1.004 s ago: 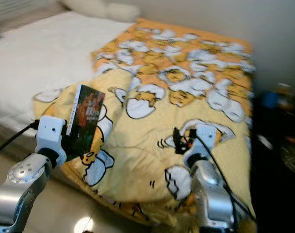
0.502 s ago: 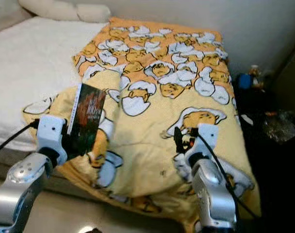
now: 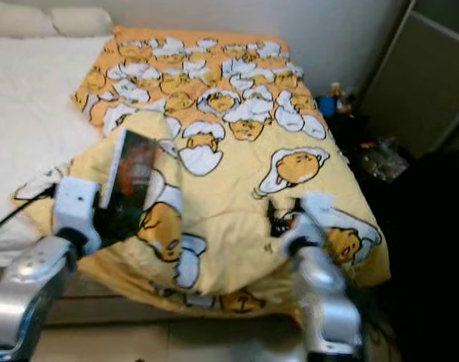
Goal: Clean up the room
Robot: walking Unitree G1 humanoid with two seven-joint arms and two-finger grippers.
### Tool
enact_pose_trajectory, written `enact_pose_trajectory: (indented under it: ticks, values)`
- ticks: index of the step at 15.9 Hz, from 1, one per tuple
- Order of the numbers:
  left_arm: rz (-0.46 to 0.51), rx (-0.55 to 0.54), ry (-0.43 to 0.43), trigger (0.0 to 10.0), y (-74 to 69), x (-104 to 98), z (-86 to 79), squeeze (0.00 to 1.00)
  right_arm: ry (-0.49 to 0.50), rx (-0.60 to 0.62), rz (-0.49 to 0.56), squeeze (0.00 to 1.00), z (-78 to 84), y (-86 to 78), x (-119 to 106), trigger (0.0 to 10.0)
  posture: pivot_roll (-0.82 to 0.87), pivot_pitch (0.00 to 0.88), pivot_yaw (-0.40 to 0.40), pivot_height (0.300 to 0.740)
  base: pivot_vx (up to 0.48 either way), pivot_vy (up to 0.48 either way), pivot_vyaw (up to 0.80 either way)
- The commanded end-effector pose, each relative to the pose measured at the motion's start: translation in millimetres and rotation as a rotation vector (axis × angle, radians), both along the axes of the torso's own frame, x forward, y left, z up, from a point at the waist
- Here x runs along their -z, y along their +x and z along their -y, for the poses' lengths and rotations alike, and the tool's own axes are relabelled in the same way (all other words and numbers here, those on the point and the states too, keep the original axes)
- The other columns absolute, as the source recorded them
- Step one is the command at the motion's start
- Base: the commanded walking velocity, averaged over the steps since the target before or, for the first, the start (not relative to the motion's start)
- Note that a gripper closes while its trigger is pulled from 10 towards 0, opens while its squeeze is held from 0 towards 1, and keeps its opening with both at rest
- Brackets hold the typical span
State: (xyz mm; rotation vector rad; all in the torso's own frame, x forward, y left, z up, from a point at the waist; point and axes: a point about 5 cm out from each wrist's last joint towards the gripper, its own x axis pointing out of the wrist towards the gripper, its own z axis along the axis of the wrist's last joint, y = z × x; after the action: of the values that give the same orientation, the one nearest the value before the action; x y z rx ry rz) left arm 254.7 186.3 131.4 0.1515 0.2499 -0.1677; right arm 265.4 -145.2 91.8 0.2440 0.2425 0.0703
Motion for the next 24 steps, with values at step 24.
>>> enact_pose_trajectory:
  ticks: [24]
  values:
    - [0.045,-0.010,-0.002,10.0,1.3,-1,0.4,0.00,-0.158,-0.199,0.062,0.00,-2.8,1.3,-9,10.0,-0.06,0.000,-0.033,0.740,0.000,0.421,-0.13]
